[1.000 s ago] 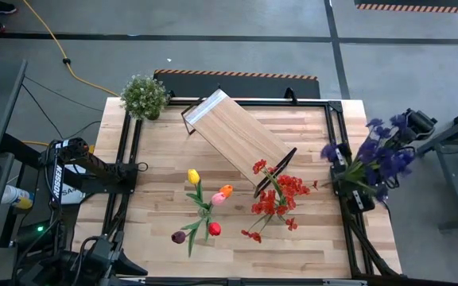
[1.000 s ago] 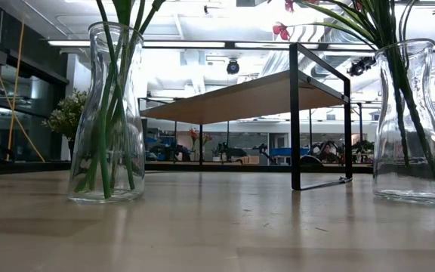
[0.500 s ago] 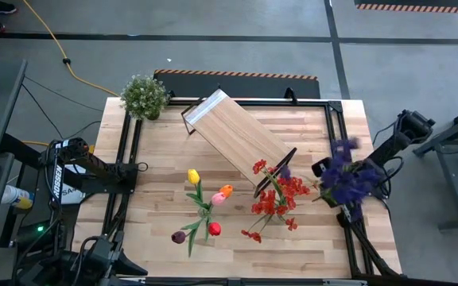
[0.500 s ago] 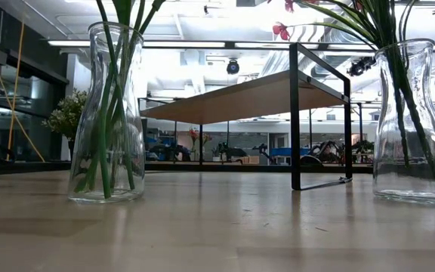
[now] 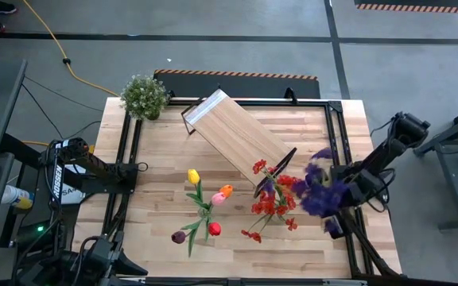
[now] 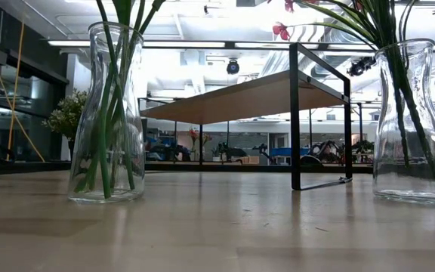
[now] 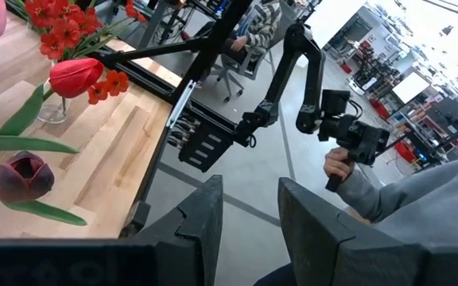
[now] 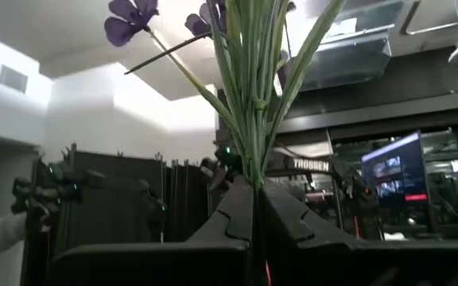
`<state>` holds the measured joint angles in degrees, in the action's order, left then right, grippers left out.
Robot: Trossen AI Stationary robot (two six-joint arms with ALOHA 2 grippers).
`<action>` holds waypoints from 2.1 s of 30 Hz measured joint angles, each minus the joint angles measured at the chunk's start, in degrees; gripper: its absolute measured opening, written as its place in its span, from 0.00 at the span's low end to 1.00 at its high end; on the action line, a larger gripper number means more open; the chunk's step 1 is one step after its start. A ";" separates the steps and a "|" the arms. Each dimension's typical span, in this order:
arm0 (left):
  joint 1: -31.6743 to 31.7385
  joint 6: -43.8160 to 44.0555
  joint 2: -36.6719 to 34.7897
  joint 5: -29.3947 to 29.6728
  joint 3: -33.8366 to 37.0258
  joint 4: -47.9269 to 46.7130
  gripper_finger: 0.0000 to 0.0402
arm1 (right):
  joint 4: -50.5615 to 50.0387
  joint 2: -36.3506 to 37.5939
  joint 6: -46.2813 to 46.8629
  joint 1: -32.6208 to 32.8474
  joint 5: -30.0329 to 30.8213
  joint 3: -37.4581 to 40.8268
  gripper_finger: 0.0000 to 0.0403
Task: Pick and place flowers into a vace then onto a shelf
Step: Put the blue flowers into the right transparent vase
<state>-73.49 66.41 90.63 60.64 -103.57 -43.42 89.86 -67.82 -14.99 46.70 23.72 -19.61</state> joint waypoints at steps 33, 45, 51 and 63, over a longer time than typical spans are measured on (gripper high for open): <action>0.00 0.09 0.00 -3.05 0.00 2.03 0.39 | 0.05 -8.00 -4.07 -1.39 -5.69 -7.45 0.00; 0.00 -0.24 0.00 -5.05 0.00 2.58 0.39 | 0.07 -7.99 -8.54 2.23 2.15 -8.72 0.00; -0.02 -0.20 0.00 -5.09 0.00 2.68 0.39 | 0.05 -6.66 -7.20 1.83 4.21 -4.96 0.00; -0.02 -0.17 0.00 -4.65 0.00 2.91 0.39 | 0.11 1.46 -5.81 0.53 1.72 2.84 0.00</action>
<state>-73.51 66.24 90.63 55.99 -103.57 -40.51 89.97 -66.36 -20.79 47.23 25.44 -16.76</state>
